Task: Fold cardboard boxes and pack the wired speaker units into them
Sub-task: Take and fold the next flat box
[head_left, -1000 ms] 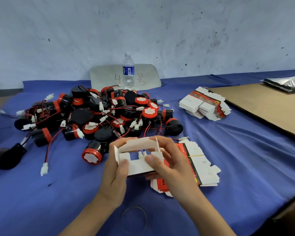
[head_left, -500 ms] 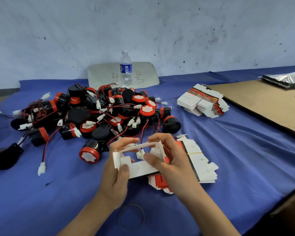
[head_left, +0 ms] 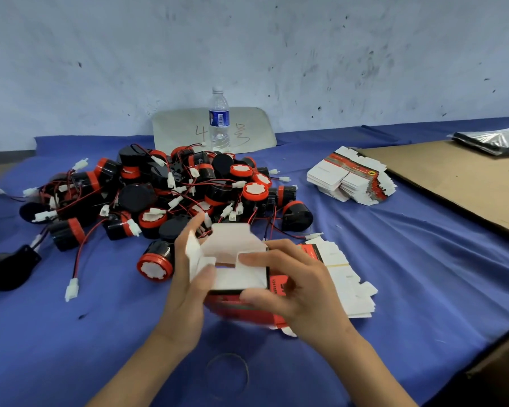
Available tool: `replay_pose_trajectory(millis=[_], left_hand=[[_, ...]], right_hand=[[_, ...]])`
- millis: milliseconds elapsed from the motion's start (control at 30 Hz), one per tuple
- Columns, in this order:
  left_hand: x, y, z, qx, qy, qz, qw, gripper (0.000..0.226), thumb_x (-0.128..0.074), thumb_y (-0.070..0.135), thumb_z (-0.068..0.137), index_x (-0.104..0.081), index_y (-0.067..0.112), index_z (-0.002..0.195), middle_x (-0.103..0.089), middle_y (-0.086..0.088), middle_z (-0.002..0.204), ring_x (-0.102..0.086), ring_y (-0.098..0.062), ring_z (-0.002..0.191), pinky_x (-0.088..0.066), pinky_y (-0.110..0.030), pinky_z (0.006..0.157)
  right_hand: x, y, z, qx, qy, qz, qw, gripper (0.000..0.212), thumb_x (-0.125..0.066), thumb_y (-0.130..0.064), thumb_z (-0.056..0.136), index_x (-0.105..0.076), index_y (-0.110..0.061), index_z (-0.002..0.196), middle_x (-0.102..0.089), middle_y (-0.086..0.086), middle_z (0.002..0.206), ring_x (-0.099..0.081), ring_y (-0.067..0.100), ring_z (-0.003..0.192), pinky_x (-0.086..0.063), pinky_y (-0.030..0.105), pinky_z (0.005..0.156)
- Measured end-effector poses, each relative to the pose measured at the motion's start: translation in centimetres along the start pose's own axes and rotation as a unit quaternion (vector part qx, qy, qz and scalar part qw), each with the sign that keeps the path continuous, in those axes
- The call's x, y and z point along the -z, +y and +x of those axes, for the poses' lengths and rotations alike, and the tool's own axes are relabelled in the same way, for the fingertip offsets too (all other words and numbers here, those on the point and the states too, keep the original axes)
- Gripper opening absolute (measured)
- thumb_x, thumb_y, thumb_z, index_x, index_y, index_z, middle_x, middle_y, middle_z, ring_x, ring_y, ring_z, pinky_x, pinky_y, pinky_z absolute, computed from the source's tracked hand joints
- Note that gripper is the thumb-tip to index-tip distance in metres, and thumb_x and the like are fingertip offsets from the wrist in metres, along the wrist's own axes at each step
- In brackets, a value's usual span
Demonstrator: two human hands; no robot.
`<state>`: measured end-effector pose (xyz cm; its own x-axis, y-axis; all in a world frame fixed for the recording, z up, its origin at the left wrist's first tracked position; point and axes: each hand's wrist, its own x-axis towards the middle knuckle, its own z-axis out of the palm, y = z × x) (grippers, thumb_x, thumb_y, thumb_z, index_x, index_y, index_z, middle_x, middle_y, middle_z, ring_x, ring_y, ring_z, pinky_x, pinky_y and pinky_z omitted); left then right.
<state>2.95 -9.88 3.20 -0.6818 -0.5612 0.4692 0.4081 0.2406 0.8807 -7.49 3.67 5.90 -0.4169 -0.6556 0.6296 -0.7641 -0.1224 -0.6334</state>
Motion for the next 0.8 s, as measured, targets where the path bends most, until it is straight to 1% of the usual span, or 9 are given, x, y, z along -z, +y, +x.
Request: replay_pose_trajectory(millis=[67, 133, 200, 333, 433, 500, 600, 700, 800], left_hand=[[-0.2, 0.1, -0.2, -0.045, -0.044, 0.023, 0.998, 0.058, -0.056, 0.047, 0.086, -0.031, 0.052, 0.138, -0.043, 0.008, 0.148, -0.047, -0.013, 0.13, -0.046, -0.028, 0.099], [-0.6, 0.3, -0.4, -0.062, -0.057, 0.06, 0.995, 0.061, -0.057, 0.064, 0.083, -0.033, 0.055, 0.138, -0.047, 0.019, 0.142, -0.054, -0.007, 0.123, -0.051, -0.026, 0.091], [-0.9, 0.6, -0.5, -0.048, -0.054, 0.061, 0.996, 0.052, -0.055, 0.07, 0.081, -0.044, 0.057, 0.13, -0.059, 0.022, 0.126, -0.064, -0.006, 0.105, -0.056, -0.026, 0.077], [-1.2, 1.2, -0.5, -0.046, -0.052, 0.072, 0.995, 0.037, -0.051, 0.071, 0.083, -0.059, 0.041, 0.101, -0.065, 0.016, 0.098, -0.068, -0.008, 0.081, -0.056, -0.023, 0.062], [-1.2, 1.6, -0.5, -0.005, -0.058, 0.036, 0.998, 0.045, -0.052, 0.073, 0.08, -0.06, 0.031, 0.093, -0.066, 0.014, 0.093, -0.069, -0.009, 0.078, -0.055, -0.02, 0.062], [-1.1, 1.7, -0.6, 0.026, -0.067, 0.004, 0.997, 0.053, -0.054, 0.074, 0.077, -0.058, 0.024, 0.095, -0.068, 0.009, 0.089, -0.07, -0.01, 0.075, -0.055, -0.02, 0.06], [-0.9, 1.9, -0.5, 0.091, -0.077, -0.06, 0.991, 0.054, -0.063, 0.076, 0.068, -0.055, 0.03, 0.095, -0.068, 0.002, 0.082, -0.068, -0.016, 0.07, -0.055, -0.026, 0.057], [-0.6, 1.8, -0.4, 0.15, -0.079, -0.097, 0.981, 0.053, -0.069, 0.079, 0.057, -0.054, 0.039, 0.086, -0.068, -0.003, 0.081, -0.066, -0.027, 0.07, -0.057, -0.035, 0.057], [-0.7, 1.7, -0.5, 0.185, -0.092, -0.134, 0.969, 0.053, -0.073, 0.076, 0.055, -0.057, 0.038, 0.088, -0.069, -0.012, 0.089, -0.068, -0.03, 0.072, -0.058, -0.037, 0.059]], right_hand=[[0.1, -0.2, 0.0, -0.053, 0.024, 0.058, 0.997, 0.027, -0.065, -0.049, 0.076, -0.071, -0.031, 0.094, -0.063, -0.022, 0.09, -0.062, 0.006, 0.069, -0.047, 0.018, 0.061], [0.3, -0.1, 0.0, -0.086, 0.044, 0.076, 0.992, 0.016, -0.06, -0.051, 0.076, -0.065, -0.04, 0.086, -0.062, -0.027, 0.072, -0.057, 0.004, 0.054, -0.036, 0.008, 0.053], [0.4, -0.1, 0.1, -0.105, 0.05, 0.09, 0.989, 0.012, -0.057, -0.053, 0.076, -0.062, -0.042, 0.078, -0.062, -0.024, 0.065, -0.055, 0.007, 0.049, -0.036, 0.012, 0.049], [0.3, 0.3, -0.1, -0.114, 0.043, 0.103, 0.987, 0.024, -0.054, -0.054, 0.078, -0.06, -0.031, 0.077, -0.063, -0.01, 0.07, -0.056, 0.016, 0.053, -0.039, 0.028, 0.049], [0.4, 0.1, -0.2, -0.106, 0.001, 0.171, 0.98, 0.035, -0.062, -0.061, 0.075, -0.055, -0.044, 0.104, -0.067, -0.006, 0.086, -0.065, 0.021, 0.062, -0.05, 0.036, 0.052], [0.8, 0.0, -0.2, -0.098, -0.017, 0.236, 0.967, 0.055, -0.069, -0.062, 0.072, -0.049, -0.048, 0.121, -0.069, -0.007, 0.105, -0.071, 0.019, 0.078, -0.055, 0.03, 0.06], [1.1, -0.4, 0.1, -0.104, -0.044, 0.293, 0.949, 0.048, -0.075, -0.053, 0.071, -0.064, -0.033, 0.114, -0.072, -0.002, 0.1, -0.07, 0.014, 0.087, -0.055, 0.025, 0.068], [0.6, -0.2, -0.1, -0.112, -0.08, 0.349, 0.927, 0.053, -0.077, -0.052, 0.071, -0.067, -0.012, 0.104, -0.068, 0.012, 0.116, -0.065, 0.029, 0.106, -0.055, 0.037, 0.081], [0.0, -0.2, -0.2, -0.121, -0.057, 0.345, 0.929, 0.055, -0.077, -0.055, 0.068, -0.068, -0.01, 0.096, -0.069, 0.013, 0.109, -0.067, 0.029, 0.099, -0.055, 0.036, 0.079]])
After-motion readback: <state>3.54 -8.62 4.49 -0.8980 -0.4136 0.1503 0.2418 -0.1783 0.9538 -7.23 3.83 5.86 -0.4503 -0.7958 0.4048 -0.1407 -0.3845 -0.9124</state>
